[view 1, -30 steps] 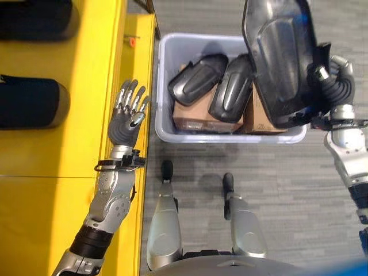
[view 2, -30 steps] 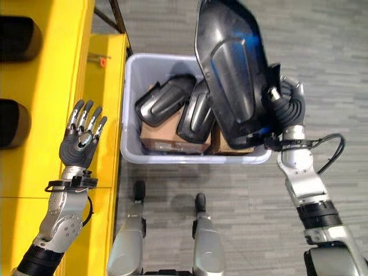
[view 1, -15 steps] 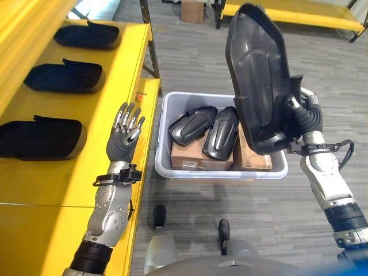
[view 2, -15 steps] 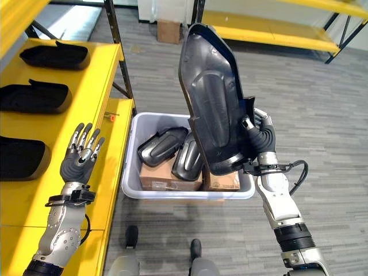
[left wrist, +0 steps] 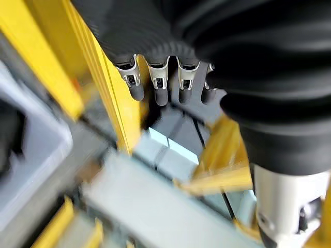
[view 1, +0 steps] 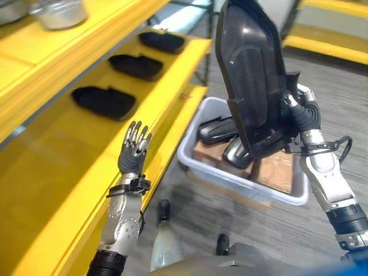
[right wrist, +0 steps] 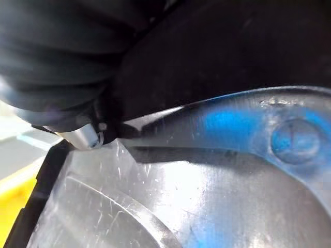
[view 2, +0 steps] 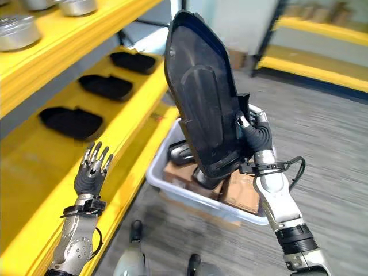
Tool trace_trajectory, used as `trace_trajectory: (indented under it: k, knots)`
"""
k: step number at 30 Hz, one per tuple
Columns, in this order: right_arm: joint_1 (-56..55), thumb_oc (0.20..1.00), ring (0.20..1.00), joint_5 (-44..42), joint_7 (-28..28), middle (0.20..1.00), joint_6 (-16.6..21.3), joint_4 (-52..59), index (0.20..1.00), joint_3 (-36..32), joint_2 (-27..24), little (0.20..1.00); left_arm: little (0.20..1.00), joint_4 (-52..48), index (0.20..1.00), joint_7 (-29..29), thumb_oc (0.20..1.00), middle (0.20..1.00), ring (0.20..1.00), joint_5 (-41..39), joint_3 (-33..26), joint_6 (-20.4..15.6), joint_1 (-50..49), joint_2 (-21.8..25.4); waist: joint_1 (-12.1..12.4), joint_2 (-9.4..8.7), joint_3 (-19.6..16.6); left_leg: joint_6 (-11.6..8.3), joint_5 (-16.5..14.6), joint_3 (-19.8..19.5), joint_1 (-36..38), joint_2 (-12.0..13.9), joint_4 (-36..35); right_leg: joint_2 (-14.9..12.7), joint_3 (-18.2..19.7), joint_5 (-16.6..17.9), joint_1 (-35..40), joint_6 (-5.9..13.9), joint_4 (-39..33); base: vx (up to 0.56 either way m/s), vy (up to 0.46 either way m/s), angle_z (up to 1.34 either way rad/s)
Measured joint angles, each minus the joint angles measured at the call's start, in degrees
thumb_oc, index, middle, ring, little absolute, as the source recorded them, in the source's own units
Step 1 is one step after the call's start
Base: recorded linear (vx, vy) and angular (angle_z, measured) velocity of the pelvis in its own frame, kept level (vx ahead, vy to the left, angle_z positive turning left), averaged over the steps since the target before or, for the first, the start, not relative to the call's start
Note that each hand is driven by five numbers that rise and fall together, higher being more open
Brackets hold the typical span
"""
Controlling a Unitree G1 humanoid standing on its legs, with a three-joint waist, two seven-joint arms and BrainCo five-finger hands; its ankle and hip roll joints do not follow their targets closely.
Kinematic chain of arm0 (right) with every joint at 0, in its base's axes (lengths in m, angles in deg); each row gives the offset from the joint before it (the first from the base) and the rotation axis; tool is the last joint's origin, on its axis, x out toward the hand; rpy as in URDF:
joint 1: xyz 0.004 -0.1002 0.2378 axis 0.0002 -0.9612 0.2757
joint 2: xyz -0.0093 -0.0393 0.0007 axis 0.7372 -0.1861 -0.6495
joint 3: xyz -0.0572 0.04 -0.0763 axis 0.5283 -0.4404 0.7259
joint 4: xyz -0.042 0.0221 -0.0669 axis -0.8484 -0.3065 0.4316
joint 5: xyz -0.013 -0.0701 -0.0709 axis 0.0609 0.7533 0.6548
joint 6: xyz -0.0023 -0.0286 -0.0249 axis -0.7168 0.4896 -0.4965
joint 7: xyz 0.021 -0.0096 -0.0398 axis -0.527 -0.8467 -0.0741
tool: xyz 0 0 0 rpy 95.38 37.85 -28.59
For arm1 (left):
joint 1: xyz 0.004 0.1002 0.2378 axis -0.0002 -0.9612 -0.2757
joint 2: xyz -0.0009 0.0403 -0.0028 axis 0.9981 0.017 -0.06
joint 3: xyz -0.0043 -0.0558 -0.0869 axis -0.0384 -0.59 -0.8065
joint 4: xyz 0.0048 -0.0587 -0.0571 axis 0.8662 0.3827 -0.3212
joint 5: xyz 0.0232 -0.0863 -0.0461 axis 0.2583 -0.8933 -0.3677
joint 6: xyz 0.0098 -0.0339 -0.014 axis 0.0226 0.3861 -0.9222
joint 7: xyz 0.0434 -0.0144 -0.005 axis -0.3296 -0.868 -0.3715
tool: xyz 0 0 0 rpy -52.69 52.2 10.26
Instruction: Move parts from the plastic box to the shelf.
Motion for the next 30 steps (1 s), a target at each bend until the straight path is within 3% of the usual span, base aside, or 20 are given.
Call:
trace_trajectory:
  k: [2,4,5,6,8,10,12,15,23,28,30]
  knots:
    - [1.1,0.200,0.200,0.0,-0.2,0.200,0.0,0.0,0.200,0.0,1.2,0.200,1.000,0.0,1.000,1.0,1.000,1.000,1.000,0.0,-0.2,0.1,-0.4,-0.3,0.4,0.81,0.1,-1.88,-1.5,0.8,9.5,0.4,0.5,-1.0,-2.8,0.1,1.6,-0.07,0.2,0.04,0.057,0.79]
    - [0.2,0.200,0.200,0.1,-0.7,0.200,0.0,0.7,0.200,-1.1,1.1,0.200,1.000,0.2,1.000,1.6,1.000,1.000,1.000,0.0,-0.3,0.2,1.7,-0.7,-3.8,0.30,0.5,-2.81,-2.0,8.3,15.9,2.7,0.2,-2.9,-8.5,0.0,4.8,0.16,0.4,0.11,0.160,1.59]
    - [0.2,0.200,0.200,0.1,-0.8,0.200,0.1,1.2,0.200,-1.7,0.8,0.200,1.000,0.2,1.000,1.6,1.000,1.000,1.000,0.0,-0.5,0.2,2.6,-0.7,-3.9,0.81,0.3,-2.75,-1.7,10.5,18.5,4.3,-1.7,-3.1,-8.7,-0.1,4.8,1.28,1.1,0.10,0.249,1.36]
    - [-0.5,0.200,0.200,0.2,-0.7,0.200,0.1,2.2,0.200,-2.8,0.8,0.200,1.000,0.3,1.000,1.6,1.000,1.000,1.000,0.0,-0.2,0.3,3.5,-0.8,-4.3,1.71,0.0,-4.23,-2.0,11.9,20.1,5.1,-5.2,-3.8,-10.0,0.1,4.8,2.51,1.9,0.14,0.240,1.11]
    - [-3.8,0.200,0.200,0.4,-1.2,0.200,0.2,5.0,0.200,-6.7,0.8,0.200,1.000,0.2,1.000,1.6,1.000,1.000,1.000,0.1,0.8,0.4,5.5,-1.6,-6.2,4.28,-1.0,-5.50,-2.4,12.5,20.6,3.4,-13.4,-5.7,-11.0,1.0,4.7,4.57,2.8,0.11,0.182,1.39]
    - [-5.1,0.200,0.200,0.6,-1.0,0.200,0.3,4.8,0.200,-6.3,2.2,0.200,1.000,0.0,1.000,1.6,1.000,1.000,1.000,0.0,0.4,0.3,4.4,-1.4,-5.2,2.61,-1.8,-4.53,-1.6,11.2,20.9,-0.5,-15.5,-8.9,-9.2,2.8,4.0,5.66,2.1,0.10,0.169,0.58]
    - [-5.8,0.200,0.200,1.1,-0.3,0.200,0.3,4.3,0.200,-4.7,4.3,0.200,1.000,0.1,1.000,1.5,1.000,1.000,1.000,0.1,-1.0,0.3,2.7,0.4,-3.2,1.02,-2.7,-3.35,-2.1,11.1,20.8,-2.9,-15.2,-10.1,-7.1,4.2,4.0,5.80,1.4,0.08,0.164,0.05]
    - [-5.7,0.200,0.200,1.2,0.1,0.200,0.3,3.8,0.200,-3.8,6.2,0.200,1.000,0.0,1.000,1.4,1.000,1.000,1.000,0.1,-4.3,0.1,1.0,2.5,-0.7,-1.68,-4.4,-2.02,-2.0,11.0,19.6,-5.0,-14.9,-11.6,-7.0,7.5,4.4,9.33,-1.3,0.06,0.162,0.01]
    - [-5.8,0.200,0.200,1.2,-0.3,0.200,0.2,1.5,0.200,-2.8,9.8,0.200,1.000,0.1,1.000,0.2,1.000,1.000,1.000,2.3,-4.5,0.2,-0.9,1.6,-0.7,-3.13,-3.7,-2.15,-0.8,8.7,16.2,-5.4,-14.2,-11.2,-8.9,7.9,4.9,10.59,-4.3,0.04,0.158,0.12]
    - [-5.8,0.200,0.200,1.1,0.1,0.200,-0.4,0.1,0.200,0.2,11.8,0.200,1.000,0.0,1.000,-0.8,1.000,1.000,1.000,3.3,-5.3,0.2,-0.9,1.4,0.4,-4.74,-3.3,-1.64,-0.2,6.6,14.4,-6.4,-13.3,-12.5,-10.8,8.1,4.4,10.75,-3.4,0.01,0.195,0.25]
    - [-6.4,0.200,0.200,1.0,0.3,0.200,-0.9,-0.2,0.200,1.0,12.5,0.200,1.000,0.1,1.000,-1.0,1.000,1.000,1.000,4.6,-5.7,0.2,-0.7,0.9,0.2,-5.31,-2.6,0.60,-1.7,4.8,11.8,-8.2,-10.2,-15.6,-11.0,8.5,2.9,10.51,1.8,-0.06,0.329,0.57]
